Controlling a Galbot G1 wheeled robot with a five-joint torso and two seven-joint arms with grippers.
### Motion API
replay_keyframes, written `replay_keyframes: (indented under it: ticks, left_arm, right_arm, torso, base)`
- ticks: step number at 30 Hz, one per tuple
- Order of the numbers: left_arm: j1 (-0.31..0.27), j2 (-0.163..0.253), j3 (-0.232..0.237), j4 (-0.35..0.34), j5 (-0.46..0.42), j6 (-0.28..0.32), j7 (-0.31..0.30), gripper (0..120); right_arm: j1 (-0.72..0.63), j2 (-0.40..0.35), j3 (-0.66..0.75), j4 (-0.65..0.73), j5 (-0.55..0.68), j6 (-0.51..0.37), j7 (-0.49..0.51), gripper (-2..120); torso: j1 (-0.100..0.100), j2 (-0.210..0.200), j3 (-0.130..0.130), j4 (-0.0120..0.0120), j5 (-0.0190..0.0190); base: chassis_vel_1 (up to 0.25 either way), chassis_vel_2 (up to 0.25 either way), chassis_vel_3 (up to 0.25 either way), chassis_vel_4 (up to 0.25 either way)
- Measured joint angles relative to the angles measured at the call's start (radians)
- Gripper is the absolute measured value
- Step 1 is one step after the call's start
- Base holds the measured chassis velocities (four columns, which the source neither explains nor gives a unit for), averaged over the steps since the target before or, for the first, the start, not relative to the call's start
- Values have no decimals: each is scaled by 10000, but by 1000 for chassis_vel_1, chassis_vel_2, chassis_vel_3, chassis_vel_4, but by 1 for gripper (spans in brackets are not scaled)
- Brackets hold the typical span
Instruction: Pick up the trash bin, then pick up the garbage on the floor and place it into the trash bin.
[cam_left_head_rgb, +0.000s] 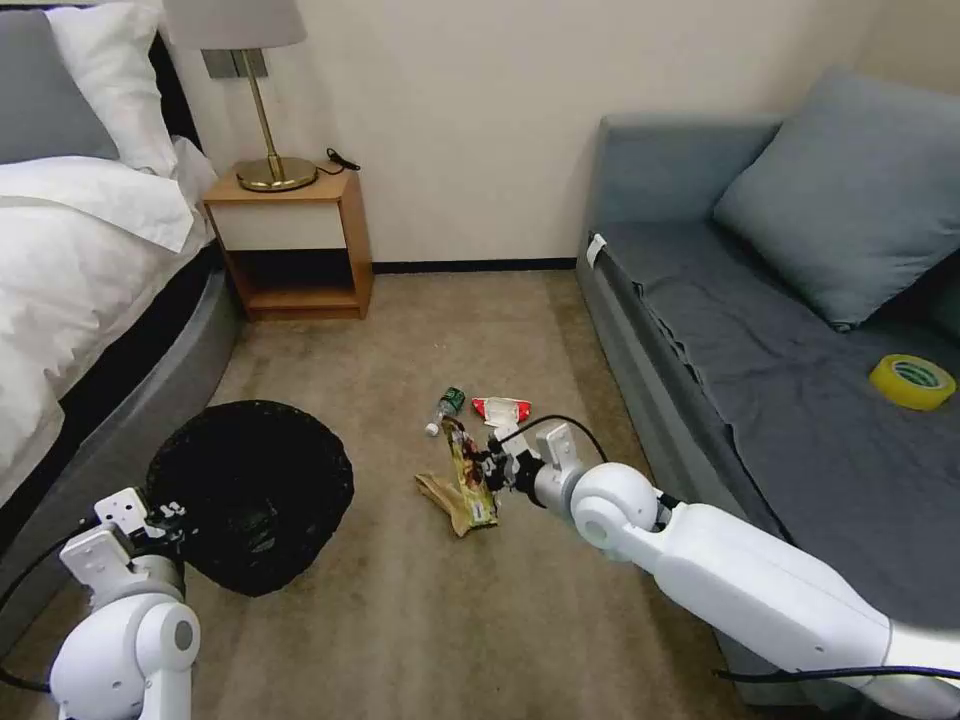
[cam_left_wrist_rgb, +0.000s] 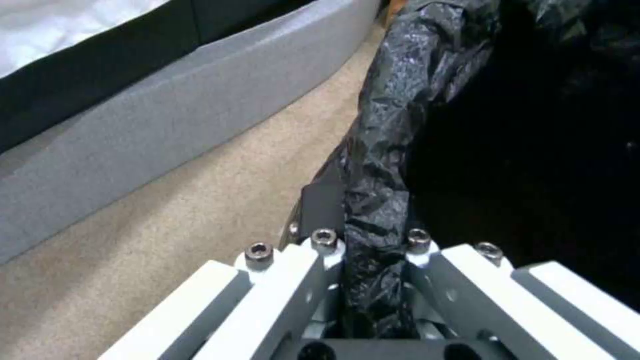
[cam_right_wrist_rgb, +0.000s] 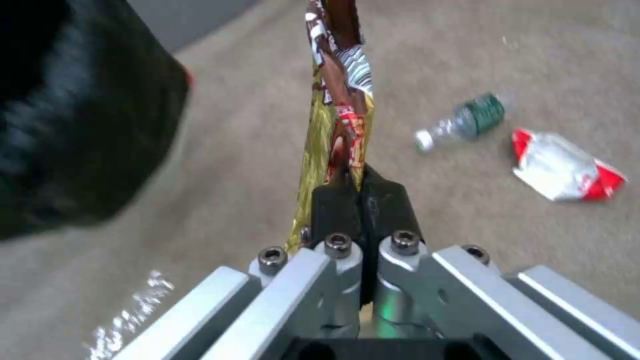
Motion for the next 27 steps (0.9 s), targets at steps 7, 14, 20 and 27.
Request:
replay_keyframes:
  ticks: [7,14,20,27]
  left_arm:
    - [41,-57,138,1,144,-38,9,2]
    - [128,-123,170,-80,224,-53,12,2]
    - [215,-177,223,-208,278,-61,13,2]
    - [329,-246,336,-331,333,-61,10,2]
  right_arm:
    - [306,176,256,858,549,-186,227,0]
    - [723,453,274,1241,1046,-308,484,0]
    - [1075,860,39,1413,1299,-387,763,0]
    - [1493,1491,-315,1386,1502,-464,1014,0]
  torso:
    - [0,1,0,0,0]
    - [0,0,0,0,-1]
    - [0,0,0,0,-1]
    - [0,1,0,0,-2]
  base:
    - [0,0,0,0]
    - [0,0,0,0]
    - [0,0,0,0]
    - [0,0,0,0]
